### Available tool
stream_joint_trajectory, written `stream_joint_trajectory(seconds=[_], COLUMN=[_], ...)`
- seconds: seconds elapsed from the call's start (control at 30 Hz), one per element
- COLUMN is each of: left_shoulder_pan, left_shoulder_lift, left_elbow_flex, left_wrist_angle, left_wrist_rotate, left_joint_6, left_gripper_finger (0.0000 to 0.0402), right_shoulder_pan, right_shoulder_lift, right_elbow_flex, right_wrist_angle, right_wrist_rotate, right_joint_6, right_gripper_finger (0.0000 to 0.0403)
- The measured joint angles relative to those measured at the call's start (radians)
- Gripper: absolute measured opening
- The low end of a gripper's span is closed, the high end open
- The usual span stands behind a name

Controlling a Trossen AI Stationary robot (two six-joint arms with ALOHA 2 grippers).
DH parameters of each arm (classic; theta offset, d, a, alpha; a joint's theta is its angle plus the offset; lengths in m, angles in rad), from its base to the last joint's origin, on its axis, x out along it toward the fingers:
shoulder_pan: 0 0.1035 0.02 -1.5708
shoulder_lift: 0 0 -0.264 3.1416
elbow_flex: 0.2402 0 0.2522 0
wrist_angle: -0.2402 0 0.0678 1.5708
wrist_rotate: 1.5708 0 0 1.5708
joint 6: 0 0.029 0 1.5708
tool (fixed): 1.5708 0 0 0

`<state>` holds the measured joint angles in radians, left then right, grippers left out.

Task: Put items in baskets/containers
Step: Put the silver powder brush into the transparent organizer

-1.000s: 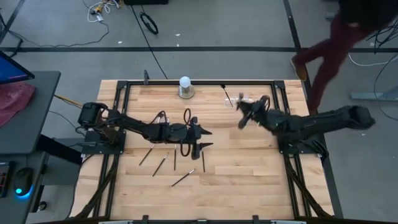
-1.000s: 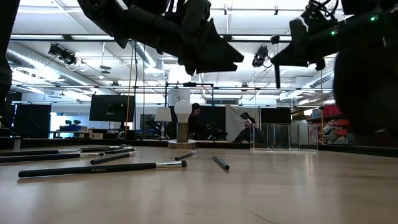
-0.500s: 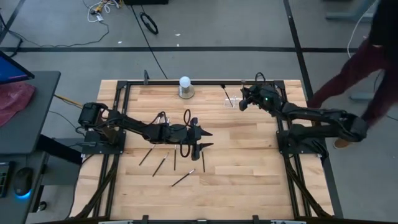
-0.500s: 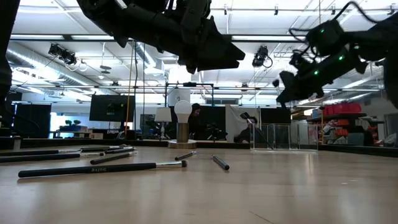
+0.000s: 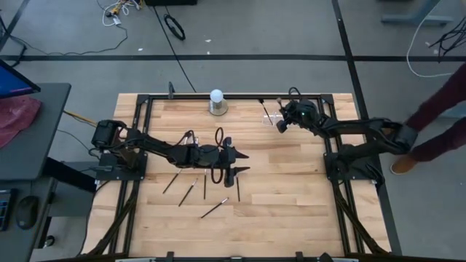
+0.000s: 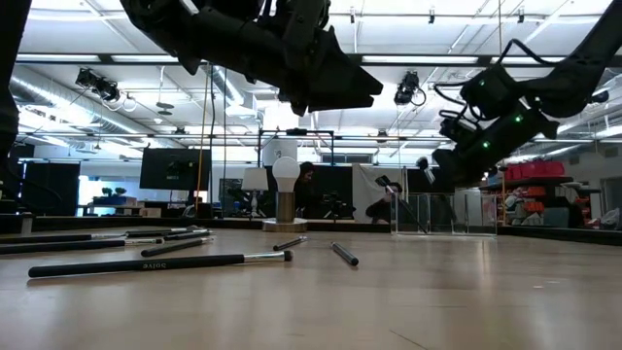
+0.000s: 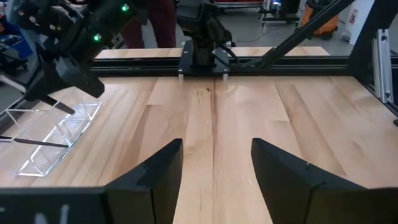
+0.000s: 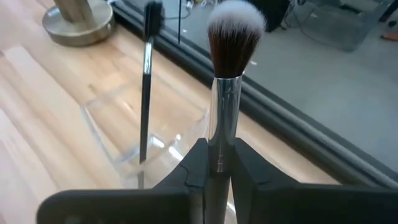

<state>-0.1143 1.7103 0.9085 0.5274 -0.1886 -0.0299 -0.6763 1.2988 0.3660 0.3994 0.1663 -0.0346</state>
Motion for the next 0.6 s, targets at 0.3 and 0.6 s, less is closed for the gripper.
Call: stream_joint_trajectory(seconds=[0.3,0.6], left_shoulder_pan=[0.0,0.0], left_shoulder_lift=[0.0,0.0], left_elbow_flex=[0.0,0.0], left_wrist_angle=[0.0,0.0], left_wrist_rotate=[0.0,0.0], left_joint_6=[-0.001,-0.003], left_gripper_finger=[0.0197,0.0197], right_shoulder_pan=[-0.038,-0.043], right_shoulder_lift=[0.034,0.035], right_elbow_flex=[0.001,0.002], right_wrist_angle=[-0.008,-0.014], right_wrist_rotate=[-0.003,-0.005], right_joint_6=[0.034,0.034], right_gripper_finger=[0.0053,0.0068])
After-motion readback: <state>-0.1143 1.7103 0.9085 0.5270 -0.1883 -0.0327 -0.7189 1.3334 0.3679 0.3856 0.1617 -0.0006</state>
